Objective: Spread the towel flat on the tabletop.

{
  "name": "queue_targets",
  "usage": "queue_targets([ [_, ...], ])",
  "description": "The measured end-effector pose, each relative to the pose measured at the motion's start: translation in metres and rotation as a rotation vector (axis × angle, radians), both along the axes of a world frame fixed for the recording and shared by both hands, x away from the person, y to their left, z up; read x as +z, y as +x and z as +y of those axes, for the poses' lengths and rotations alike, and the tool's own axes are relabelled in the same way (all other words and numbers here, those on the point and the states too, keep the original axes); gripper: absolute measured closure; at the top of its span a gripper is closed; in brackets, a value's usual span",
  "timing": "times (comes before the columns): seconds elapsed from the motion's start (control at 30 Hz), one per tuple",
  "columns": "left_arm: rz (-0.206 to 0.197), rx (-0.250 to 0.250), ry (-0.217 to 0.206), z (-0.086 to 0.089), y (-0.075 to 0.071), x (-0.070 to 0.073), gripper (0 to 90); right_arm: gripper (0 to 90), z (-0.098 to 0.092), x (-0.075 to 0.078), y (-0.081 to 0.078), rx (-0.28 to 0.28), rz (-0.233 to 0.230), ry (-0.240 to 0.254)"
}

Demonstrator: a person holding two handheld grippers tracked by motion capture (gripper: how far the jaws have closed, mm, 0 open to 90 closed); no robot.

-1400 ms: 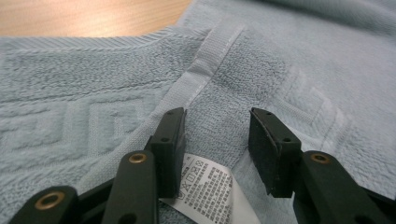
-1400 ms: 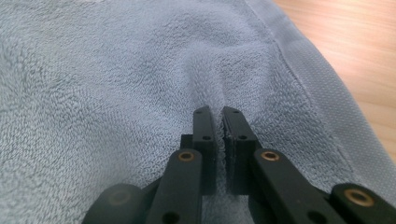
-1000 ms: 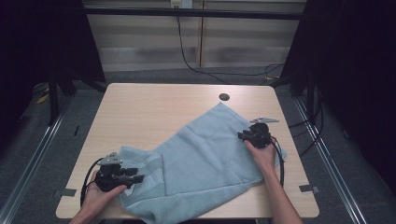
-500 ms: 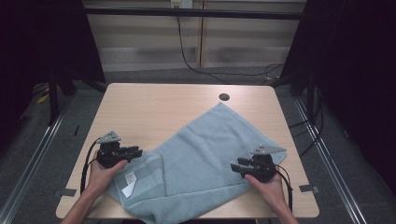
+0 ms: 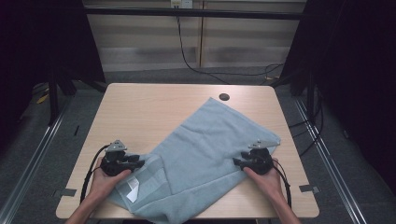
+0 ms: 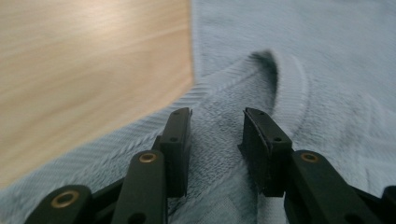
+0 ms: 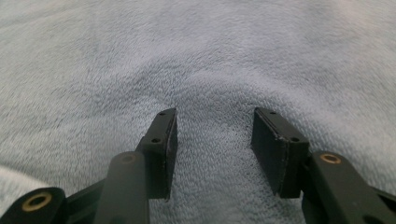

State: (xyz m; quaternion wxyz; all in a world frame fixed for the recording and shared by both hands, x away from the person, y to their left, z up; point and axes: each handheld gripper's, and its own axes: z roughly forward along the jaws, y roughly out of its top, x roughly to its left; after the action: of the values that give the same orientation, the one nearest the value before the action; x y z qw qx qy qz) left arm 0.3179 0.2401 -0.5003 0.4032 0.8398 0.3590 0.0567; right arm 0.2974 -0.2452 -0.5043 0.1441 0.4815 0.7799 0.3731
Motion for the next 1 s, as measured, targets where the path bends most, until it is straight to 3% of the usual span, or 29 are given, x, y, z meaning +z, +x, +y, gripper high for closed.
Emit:
queue_targets([
  [0.07, -0.004, -0.02, 0.012, -0.004, -0.005, 0.0, 61.8, 50.9, -0.003, -0.002, 0.013, -0.017, -0.001, 0.026],
  [0.13, 0.003, -0.04, 0.013, -0.005, -0.011, 0.001, 61.7, 51.0, -0.003, -0.003, 0.023, -0.022, -0.013, 0.022],
  [0.33, 0.023, -0.098, 0.003, -0.003, -0.032, 0.002, 61.6, 49.4, 0.009, -0.002, 0.046, -0.041, -0.023, -0.047],
  [0.47, 0.015, -0.119, -0.01, -0.005, -0.043, 0.004, 61.4, 45.8, 0.023, -0.003, 0.062, -0.037, -0.021, -0.05],
  [0.53, -0.004, -0.095, -0.022, -0.003, -0.039, 0.006, 59.7, 44.6, 0.028, -0.001, 0.067, -0.025, -0.011, -0.042],
  [0.57, -0.013, -0.071, -0.03, 0.0, -0.036, 0.006, 58.6, 44.7, 0.03, 0.0, 0.068, -0.015, -0.004, -0.014],
  [0.63, -0.022, -0.021, -0.047, 0.006, -0.028, 0.006, 56.9, 47.2, 0.039, 0.007, 0.061, 0.035, -0.013, 0.03],
  [0.73, -0.012, 0.024, -0.02, 0.013, -0.019, 0.0, 53.6, 48.6, 0.066, 0.021, 0.04, 0.16, -0.019, 0.085],
  [0.77, -0.006, 0.039, -0.012, 0.016, -0.017, -0.002, 52.7, 49.0, 0.078, 0.025, 0.031, 0.209, -0.017, 0.09],
  [0.83, 0.02, 0.062, -0.056, 0.02, -0.016, -0.004, 51.3, 49.0, 0.102, 0.027, 0.012, 0.305, -0.012, 0.054],
  [0.87, 0.015, 0.073, -0.05, 0.021, -0.017, -0.003, 50.1, 48.8, 0.112, 0.027, 0.003, 0.349, -0.014, 0.043],
  [0.93, -0.008, 0.052, -0.019, 0.022, -0.02, -0.003, 49.3, 49.1, 0.126, 0.026, -0.012, 0.403, -0.003, 0.057],
  [1.0, -0.021, 0.029, -0.018, 0.02, -0.021, -0.004, 49.7, 50.4, 0.136, 0.027, -0.021, 0.44, -0.002, 0.093],
])
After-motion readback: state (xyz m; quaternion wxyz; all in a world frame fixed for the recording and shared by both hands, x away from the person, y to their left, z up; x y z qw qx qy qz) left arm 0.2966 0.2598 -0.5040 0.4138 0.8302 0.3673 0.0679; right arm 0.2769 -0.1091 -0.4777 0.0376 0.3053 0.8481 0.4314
